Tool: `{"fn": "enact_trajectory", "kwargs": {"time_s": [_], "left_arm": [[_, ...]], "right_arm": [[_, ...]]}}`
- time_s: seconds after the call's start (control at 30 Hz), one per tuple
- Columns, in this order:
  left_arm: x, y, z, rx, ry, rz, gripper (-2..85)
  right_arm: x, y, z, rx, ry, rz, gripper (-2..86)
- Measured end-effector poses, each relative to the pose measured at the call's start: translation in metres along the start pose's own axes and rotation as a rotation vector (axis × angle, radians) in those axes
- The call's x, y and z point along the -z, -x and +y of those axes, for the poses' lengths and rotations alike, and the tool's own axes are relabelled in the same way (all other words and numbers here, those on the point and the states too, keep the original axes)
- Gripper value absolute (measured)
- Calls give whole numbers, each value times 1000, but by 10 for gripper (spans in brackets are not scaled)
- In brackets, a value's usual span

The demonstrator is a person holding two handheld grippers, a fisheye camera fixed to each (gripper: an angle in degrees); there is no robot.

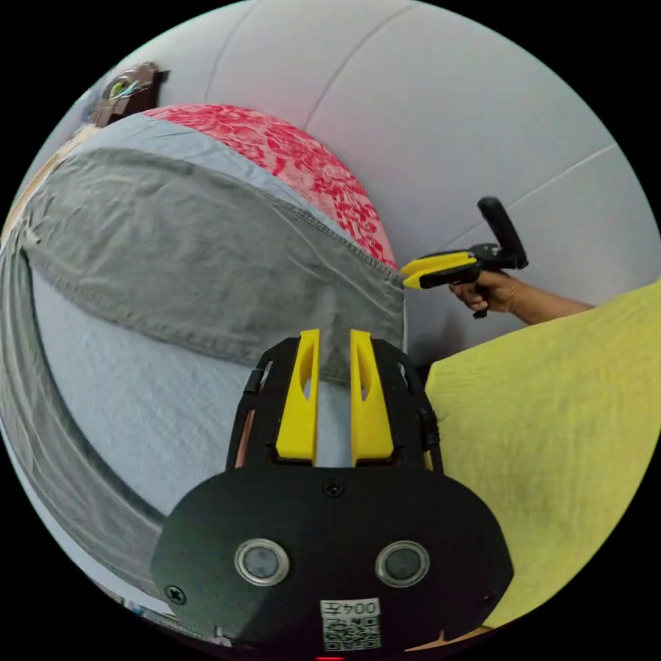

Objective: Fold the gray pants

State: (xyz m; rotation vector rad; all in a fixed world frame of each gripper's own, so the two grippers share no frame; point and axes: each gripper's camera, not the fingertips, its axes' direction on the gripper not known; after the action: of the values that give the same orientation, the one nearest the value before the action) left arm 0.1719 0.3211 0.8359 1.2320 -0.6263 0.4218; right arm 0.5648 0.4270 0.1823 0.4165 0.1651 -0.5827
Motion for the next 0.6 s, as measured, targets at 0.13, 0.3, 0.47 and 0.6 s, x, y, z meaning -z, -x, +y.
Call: {"fn": "enact_trajectory", "kwargs": {"time_s": [0.13,0.3,0.47,0.6], "left_arm": [[-53,-1,-18,-19,89,11,68],[-92,13,-14,17,107,56,72],[-112,22,-14,11,127,90,76],[-136,14,-7,-75,151,39,70]], "right_arm": [[13,0,-9,-31,-28,-2,83],[10,20,-17,9,14,41,58],[26,55,-36,62,91,172,33],[23,41,-29,-6,111,176,36]]}}
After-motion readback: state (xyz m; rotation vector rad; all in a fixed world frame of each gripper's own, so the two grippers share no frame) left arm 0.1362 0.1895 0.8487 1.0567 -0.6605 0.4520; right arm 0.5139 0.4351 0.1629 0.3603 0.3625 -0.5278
